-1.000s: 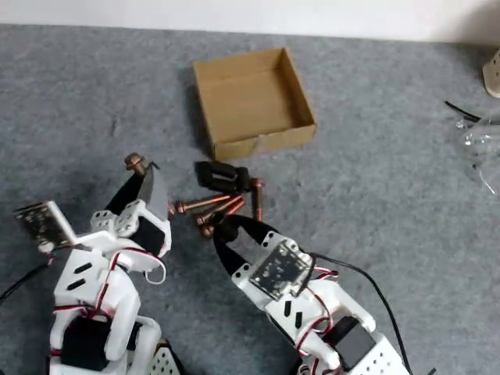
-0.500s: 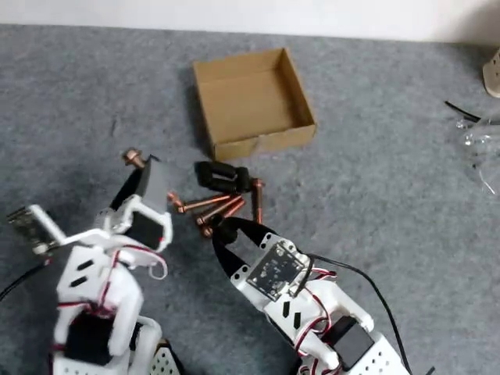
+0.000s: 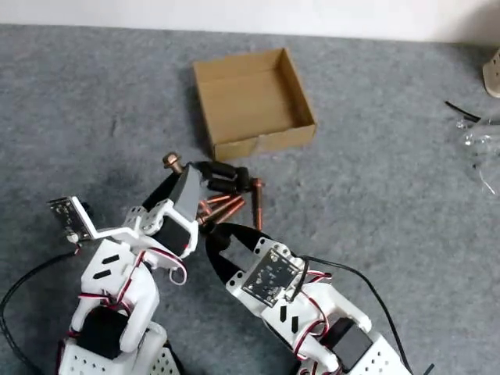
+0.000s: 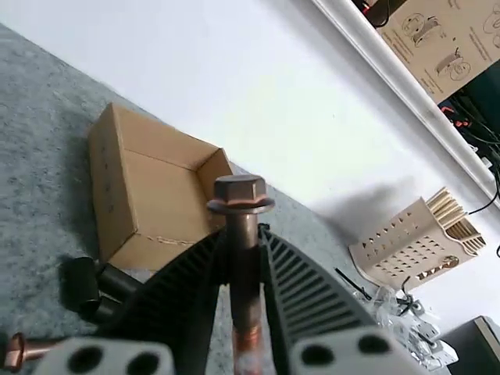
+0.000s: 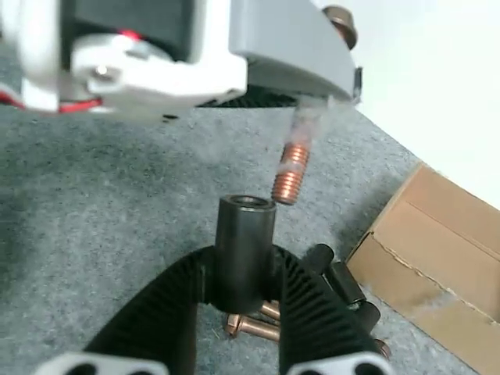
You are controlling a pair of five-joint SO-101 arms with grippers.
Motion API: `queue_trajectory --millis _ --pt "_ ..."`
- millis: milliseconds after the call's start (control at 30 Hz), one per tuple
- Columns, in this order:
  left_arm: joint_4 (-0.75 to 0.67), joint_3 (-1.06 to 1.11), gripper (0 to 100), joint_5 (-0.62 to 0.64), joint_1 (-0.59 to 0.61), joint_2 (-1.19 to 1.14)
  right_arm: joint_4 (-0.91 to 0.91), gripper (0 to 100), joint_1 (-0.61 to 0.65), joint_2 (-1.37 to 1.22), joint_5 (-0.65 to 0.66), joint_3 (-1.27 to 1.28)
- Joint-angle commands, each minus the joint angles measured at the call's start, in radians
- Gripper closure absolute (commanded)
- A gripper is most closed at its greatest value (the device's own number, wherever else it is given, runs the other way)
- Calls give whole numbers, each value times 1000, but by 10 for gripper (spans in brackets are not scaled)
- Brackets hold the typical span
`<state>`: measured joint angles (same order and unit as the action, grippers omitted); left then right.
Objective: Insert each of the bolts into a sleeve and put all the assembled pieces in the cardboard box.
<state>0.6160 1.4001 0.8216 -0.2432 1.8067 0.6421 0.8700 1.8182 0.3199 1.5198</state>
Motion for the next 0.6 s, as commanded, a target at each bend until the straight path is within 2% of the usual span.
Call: queue_trajectory --millis 0,100,300,567 --pt "-31 -15 995 -6 -19 13 1 994 10 13 -6 -15" --pt "-14 -35 995 -6 -18 15 1 994 10 13 -6 -15" --pt "175 -154 995 -8 -19 15 1 994 -15 13 -9 -16" --pt "173 -165 995 -8 -24 15 -1 994 -21 13 -9 -15"
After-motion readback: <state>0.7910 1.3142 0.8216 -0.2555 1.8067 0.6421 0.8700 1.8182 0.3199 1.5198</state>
